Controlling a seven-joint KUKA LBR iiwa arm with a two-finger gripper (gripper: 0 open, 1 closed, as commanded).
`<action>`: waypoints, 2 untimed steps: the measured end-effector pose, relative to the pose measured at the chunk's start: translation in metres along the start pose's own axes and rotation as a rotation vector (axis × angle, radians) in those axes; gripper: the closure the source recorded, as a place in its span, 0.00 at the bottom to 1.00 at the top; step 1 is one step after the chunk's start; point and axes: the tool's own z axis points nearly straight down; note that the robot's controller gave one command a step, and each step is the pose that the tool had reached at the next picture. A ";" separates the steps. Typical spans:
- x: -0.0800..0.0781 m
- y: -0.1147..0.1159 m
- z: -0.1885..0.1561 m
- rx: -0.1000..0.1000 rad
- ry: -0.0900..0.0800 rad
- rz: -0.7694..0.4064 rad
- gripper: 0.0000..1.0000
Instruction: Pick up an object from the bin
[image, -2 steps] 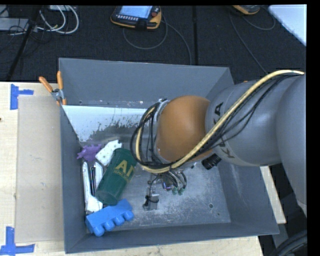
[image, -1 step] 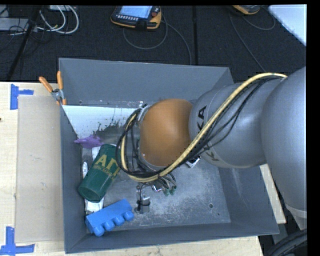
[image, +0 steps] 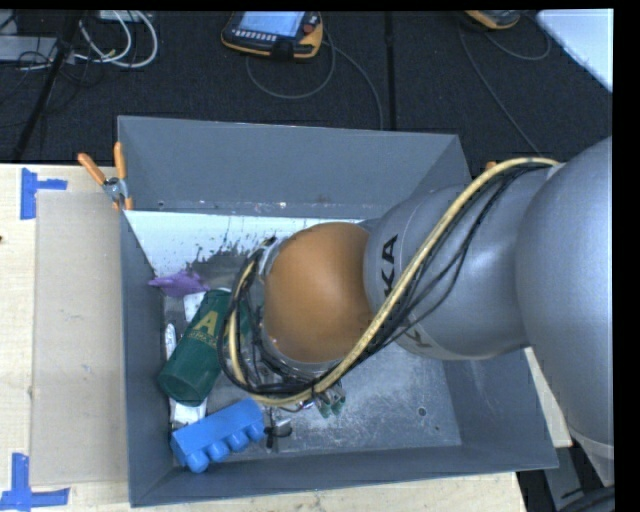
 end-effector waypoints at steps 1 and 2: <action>-0.005 0.015 0.049 -0.001 0.002 -0.270 0.00; -0.003 0.037 0.070 0.005 0.007 -0.375 1.00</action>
Offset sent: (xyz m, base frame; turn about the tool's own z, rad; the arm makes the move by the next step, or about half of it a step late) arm -0.0134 0.0392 -0.0708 -0.3822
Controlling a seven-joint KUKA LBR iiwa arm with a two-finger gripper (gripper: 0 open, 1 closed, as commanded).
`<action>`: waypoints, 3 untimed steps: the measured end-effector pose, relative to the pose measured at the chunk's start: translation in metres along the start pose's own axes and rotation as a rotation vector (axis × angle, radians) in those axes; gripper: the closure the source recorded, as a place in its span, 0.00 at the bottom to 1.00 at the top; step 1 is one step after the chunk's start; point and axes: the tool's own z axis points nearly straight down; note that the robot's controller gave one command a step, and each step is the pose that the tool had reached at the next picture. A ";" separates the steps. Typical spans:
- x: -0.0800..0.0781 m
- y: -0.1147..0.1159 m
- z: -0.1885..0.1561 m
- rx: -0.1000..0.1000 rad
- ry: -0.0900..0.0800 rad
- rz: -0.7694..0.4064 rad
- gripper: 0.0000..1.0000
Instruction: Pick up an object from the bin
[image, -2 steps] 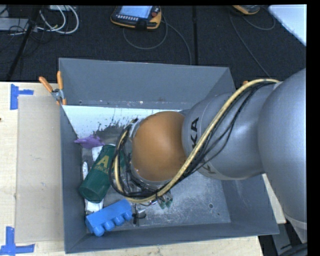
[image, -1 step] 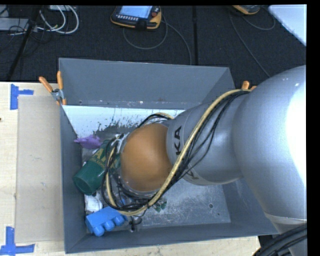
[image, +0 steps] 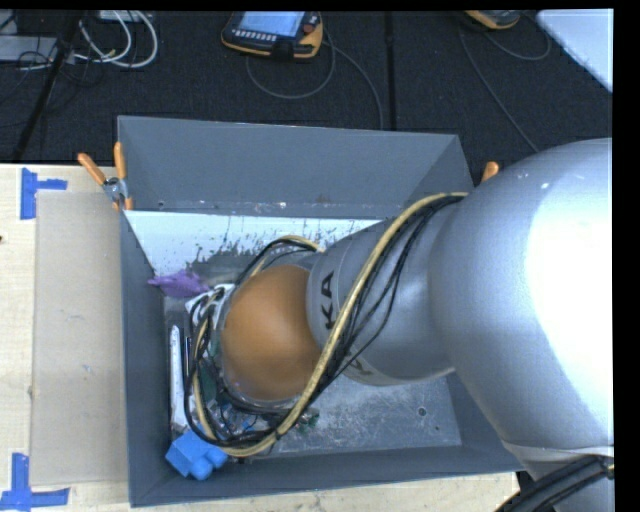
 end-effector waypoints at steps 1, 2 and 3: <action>0.000 0.000 0.000 0.000 0.000 0.000 1.00; 0.001 0.001 -0.004 -0.003 0.001 0.001 1.00; 0.002 0.004 -0.025 -0.008 0.005 -0.002 1.00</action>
Offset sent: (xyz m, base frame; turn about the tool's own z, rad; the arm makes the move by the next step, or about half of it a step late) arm 0.0000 -0.0002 0.1011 0.0000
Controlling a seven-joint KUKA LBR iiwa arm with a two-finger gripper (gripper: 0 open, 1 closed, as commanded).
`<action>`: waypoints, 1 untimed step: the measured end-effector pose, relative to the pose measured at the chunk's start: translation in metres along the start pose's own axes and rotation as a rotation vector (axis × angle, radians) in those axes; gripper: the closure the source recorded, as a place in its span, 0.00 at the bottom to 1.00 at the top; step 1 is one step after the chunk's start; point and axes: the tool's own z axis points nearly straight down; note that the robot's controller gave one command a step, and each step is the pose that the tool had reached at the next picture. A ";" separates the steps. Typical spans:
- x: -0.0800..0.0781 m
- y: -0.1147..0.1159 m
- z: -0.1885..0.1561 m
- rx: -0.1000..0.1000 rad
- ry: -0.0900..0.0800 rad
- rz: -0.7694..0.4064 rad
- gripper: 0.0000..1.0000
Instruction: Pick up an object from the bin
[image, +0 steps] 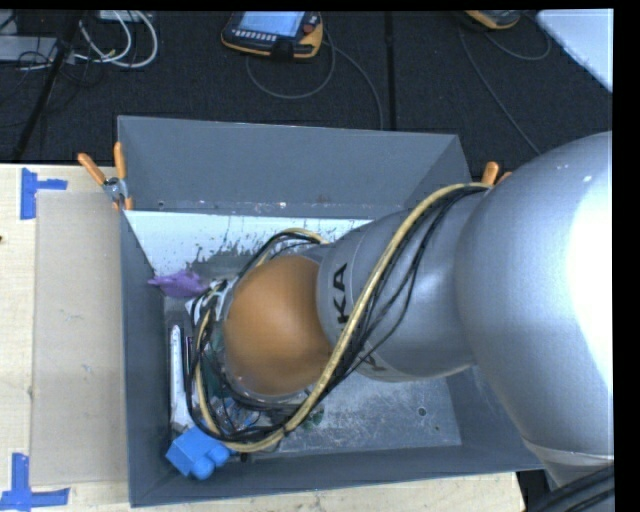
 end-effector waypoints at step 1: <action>-0.002 0.000 -0.021 0.002 -0.008 -0.001 1.00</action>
Offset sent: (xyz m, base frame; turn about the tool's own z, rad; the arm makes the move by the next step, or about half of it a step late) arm 0.0001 0.0000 0.0861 0.0000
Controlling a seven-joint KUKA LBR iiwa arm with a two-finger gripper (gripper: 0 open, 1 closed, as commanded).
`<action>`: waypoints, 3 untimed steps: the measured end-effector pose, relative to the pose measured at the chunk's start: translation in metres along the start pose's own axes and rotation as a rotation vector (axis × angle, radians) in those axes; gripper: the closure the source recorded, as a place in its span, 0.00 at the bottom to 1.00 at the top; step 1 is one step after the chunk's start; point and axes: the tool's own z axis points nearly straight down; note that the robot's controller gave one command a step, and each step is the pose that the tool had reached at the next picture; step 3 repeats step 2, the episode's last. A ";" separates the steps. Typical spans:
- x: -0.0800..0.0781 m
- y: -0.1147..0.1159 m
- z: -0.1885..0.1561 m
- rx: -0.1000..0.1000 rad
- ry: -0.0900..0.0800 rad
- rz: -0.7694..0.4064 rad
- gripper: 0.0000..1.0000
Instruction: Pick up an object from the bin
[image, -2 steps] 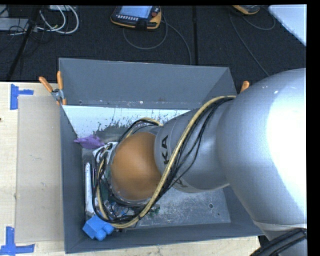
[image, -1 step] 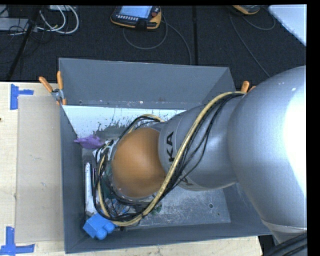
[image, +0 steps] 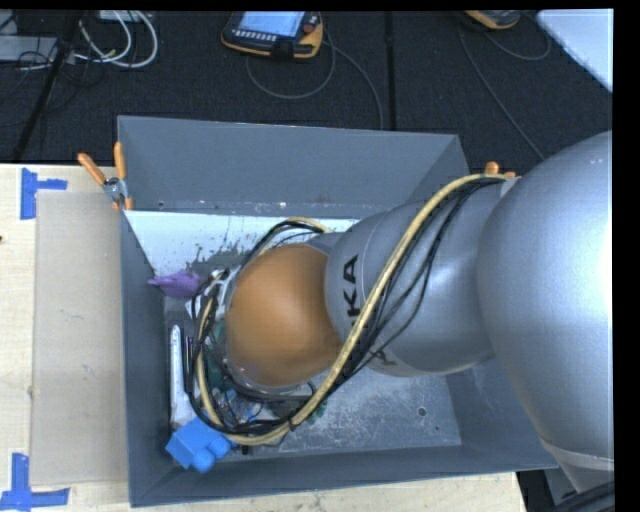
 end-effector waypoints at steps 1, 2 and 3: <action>0.000 0.000 -0.016 -0.001 0.003 0.001 1.00; 0.001 0.000 -0.034 -0.001 0.003 0.001 1.00; 0.001 0.000 -0.034 -0.001 0.003 0.001 1.00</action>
Offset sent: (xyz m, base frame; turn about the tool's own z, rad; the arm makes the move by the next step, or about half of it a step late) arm 0.0001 0.0000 0.0265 0.0000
